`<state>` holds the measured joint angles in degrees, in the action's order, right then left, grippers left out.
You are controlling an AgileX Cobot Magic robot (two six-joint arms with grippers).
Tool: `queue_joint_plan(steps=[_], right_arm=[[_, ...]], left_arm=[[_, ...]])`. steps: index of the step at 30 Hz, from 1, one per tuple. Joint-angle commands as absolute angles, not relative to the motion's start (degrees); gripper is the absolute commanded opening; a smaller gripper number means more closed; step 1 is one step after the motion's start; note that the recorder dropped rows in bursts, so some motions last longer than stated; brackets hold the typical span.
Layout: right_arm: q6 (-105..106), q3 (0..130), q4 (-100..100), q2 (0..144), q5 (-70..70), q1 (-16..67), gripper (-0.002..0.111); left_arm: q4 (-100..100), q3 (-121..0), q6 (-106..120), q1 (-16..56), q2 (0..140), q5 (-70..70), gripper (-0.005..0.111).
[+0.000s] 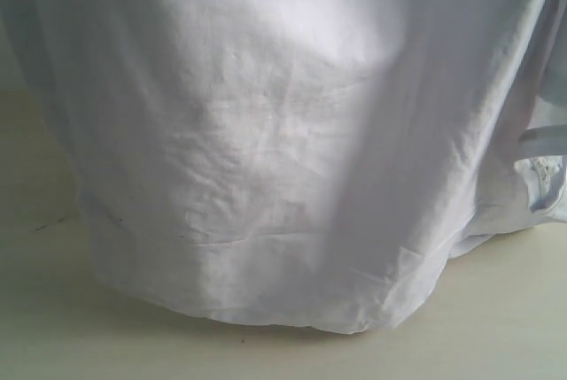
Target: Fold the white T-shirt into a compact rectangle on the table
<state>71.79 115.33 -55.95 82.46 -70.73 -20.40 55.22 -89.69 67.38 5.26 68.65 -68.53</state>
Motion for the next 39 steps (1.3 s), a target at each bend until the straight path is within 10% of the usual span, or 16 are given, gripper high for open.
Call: queue_joint_plan(steps=[1,39], right_arm=[[71.41,115.90,-56.62,81.99,-69.96,-20.71,0.000],[63.39,115.08,-45.08,90.57,-69.96,-20.71,0.000]], left_arm=[[55.76,-89.94,66.96,5.15,68.25,-67.93,0.000],[47.23,-84.40,61.68,5.15,74.58,-50.57,0.000]])
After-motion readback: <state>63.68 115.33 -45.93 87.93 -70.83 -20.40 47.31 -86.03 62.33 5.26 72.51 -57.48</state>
